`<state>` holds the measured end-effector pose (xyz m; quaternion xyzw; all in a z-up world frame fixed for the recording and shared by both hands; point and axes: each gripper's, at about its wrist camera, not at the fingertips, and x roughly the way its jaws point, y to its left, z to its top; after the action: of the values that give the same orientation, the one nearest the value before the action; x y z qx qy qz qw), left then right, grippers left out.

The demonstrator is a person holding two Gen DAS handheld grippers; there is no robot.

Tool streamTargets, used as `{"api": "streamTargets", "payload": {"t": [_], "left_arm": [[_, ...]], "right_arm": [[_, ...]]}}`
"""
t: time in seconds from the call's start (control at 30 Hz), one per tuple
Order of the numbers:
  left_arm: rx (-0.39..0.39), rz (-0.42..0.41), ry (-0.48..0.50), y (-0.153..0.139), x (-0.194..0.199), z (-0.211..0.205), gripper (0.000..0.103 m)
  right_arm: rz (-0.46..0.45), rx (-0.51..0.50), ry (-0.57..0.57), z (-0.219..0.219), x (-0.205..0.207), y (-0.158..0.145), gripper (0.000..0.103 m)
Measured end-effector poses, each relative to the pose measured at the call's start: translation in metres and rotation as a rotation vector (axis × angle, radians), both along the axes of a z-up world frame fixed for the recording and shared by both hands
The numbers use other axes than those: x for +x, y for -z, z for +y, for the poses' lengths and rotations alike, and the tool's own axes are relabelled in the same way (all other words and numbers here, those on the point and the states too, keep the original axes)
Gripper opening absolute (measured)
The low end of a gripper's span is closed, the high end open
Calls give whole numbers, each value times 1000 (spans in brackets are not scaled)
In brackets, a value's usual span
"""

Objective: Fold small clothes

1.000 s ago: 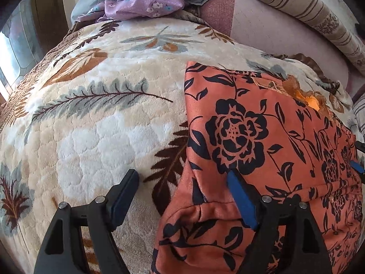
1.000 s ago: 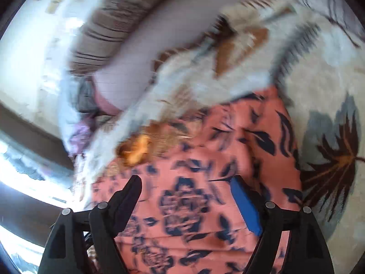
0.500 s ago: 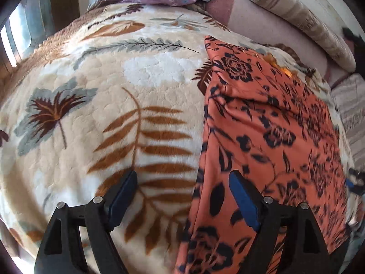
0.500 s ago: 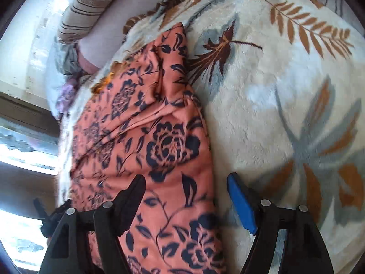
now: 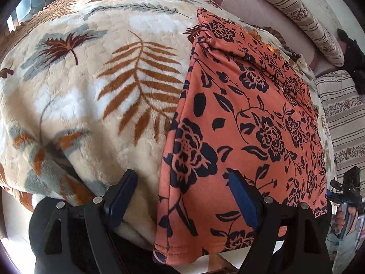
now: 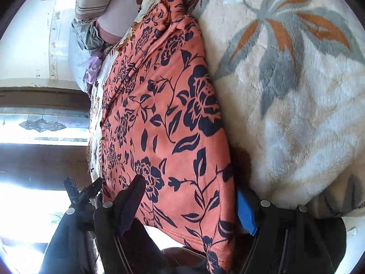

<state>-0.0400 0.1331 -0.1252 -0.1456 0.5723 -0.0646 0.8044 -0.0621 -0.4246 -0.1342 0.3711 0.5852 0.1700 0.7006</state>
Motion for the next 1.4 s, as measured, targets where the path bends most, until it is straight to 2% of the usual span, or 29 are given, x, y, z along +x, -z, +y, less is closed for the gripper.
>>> {"api": "streamTargets", "payload": {"t": [0.07,0.13,0.27,0.43,0.53,0.57,0.6,0.63,0.67,0.7,0.8,0.87,0.9,0.93,0.97,1.0,1.1,1.17,1.23,1.33,1.4], "left_arm": [[34,-10,21,1,-5,-6,80],[49,-3,20,2,-7,-8,67],[71,-13,3,2,-8,-5,56],[67,-2,10,3,-16,3,24],[55,4,19,1,-22,5,13],[58,2,25,0,-25,4,13],[60,2,25,0,-26,4,13],[59,5,19,0,-27,4,13],[53,7,10,1,-27,4,14],[46,13,4,3,-28,5,25],[51,-3,65,4,-31,-8,46],[99,-9,93,6,-32,-20,49],[116,-5,101,7,-30,-23,37],[130,-6,103,6,-29,-23,9],[119,-15,103,3,-28,-22,9],[91,-24,100,-2,-26,-20,8],[10,-94,68,-30,-26,-6,7],[-5,-130,56,-42,-24,0,7],[2,-98,46,-33,-17,2,7],[40,25,45,4,-14,0,7],[40,16,44,5,-16,-1,7]], "right_arm": [[-4,-33,-21,5,0,-2,74],[-4,-68,-37,10,2,-1,70],[-35,-98,-62,13,0,1,71],[-67,-86,-74,13,-2,1,71],[-68,-126,-97,18,-2,-2,69],[-64,-156,-109,21,-2,-3,65],[-59,-187,-120,23,-2,-5,54],[-53,-209,-126,24,-2,-5,28],[-47,-206,-127,23,-2,-5,15],[-51,-191,-122,22,-3,-6,10],[-25,-203,-85,17,-4,-2,14],[-5,-169,-74,15,-3,4,15],[-10,-173,-80,15,-4,3,15],[-18,-179,-93,17,-4,1,16],[-26,-179,-108,20,-5,-2,15],[-32,-164,-112,21,-5,-4,9],[-94,-78,-88,20,-6,-26,7],[-131,-35,-57,15,-4,-39,7],[-115,-48,-57,14,-2,-34,7],[0,-73,-98,21,0,0,7],[7,-49,-89,20,0,5,7]]}}
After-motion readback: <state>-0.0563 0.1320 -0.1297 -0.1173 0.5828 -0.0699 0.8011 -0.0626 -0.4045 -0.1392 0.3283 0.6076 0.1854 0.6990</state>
